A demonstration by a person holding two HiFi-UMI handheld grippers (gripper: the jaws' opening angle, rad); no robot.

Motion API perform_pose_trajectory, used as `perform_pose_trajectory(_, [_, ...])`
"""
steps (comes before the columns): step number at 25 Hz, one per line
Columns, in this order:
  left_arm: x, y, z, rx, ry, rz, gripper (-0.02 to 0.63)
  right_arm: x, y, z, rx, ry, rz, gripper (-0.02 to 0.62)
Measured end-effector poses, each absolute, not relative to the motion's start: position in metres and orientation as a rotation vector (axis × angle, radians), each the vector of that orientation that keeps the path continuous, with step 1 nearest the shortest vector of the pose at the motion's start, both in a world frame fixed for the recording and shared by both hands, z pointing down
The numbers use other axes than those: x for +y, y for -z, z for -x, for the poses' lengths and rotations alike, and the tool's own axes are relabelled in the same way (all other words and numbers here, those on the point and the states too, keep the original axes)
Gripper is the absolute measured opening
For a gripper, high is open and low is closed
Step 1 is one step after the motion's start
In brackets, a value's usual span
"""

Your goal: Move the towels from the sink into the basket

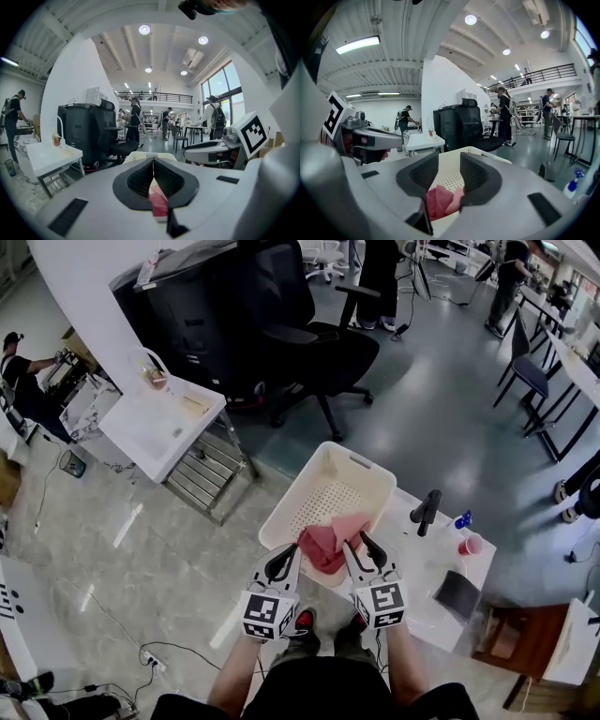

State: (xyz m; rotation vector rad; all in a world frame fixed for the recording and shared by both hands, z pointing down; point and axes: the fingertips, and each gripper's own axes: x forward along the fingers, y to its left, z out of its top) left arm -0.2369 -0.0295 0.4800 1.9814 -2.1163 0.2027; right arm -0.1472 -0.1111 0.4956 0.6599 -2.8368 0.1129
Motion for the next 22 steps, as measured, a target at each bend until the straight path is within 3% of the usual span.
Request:
perform_pose_trajectory(10, [-0.027, -0.456, 0.225, -2.043, -0.193, -2.137, 0.008, -0.093, -0.474, 0.127, -2.807, -0.05, -0.842, 0.052])
perform_pose_trajectory(22, [-0.03, -0.452, 0.186, -1.834, -0.202, -2.373, 0.008, -0.078, -0.473, 0.079, -2.718, -0.058, -1.147, 0.041])
